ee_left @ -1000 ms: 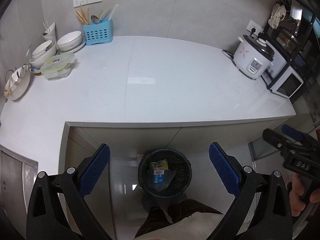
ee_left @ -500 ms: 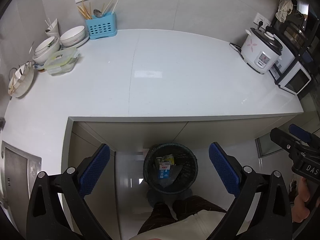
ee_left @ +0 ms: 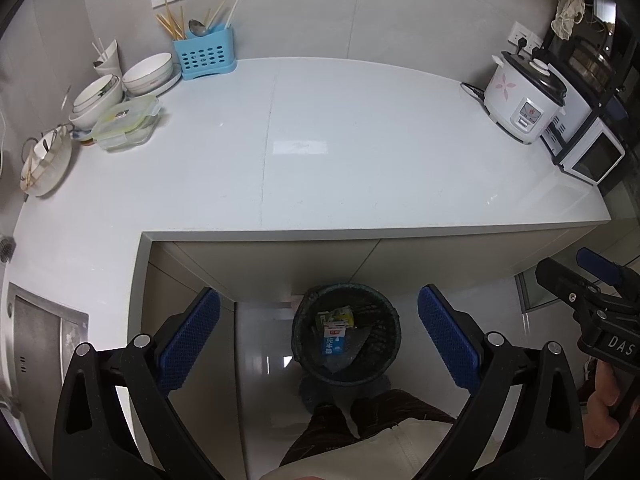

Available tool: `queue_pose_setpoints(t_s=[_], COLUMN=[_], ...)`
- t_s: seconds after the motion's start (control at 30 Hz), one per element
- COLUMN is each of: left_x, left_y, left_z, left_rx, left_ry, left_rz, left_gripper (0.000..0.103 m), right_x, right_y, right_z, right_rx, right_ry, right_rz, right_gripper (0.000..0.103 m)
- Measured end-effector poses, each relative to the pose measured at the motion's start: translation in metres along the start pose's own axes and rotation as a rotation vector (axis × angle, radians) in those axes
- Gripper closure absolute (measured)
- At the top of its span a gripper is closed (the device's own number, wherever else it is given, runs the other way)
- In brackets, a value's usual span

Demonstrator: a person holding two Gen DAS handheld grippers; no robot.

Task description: Collect trash

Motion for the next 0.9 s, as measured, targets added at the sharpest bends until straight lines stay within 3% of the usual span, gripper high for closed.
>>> queue_pose_setpoints(t_s=[0.9], left_x=[-0.0012], left_y=[-0.0021], left_z=[0.0009], left_rx=[-0.021], left_ry=[-0.023], left_rz=[-0.008], left_gripper=[0.006], right_x=[0.0004], right_y=[-0.0033], right_z=[-0.0024], right_rx=[0.001], right_ry=[0.008], right_rz=[-0.012], right_gripper=[0.009])
Point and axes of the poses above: each gripper's, at about its wrist camera, not at the fingertips, and x roughly the way its jaws point, z to its right, y to its top, the point moved 3 cm from there along x, roughly the way its jaws point, and after that the axes turned 4 degrees about x, right-handed, at the moved point
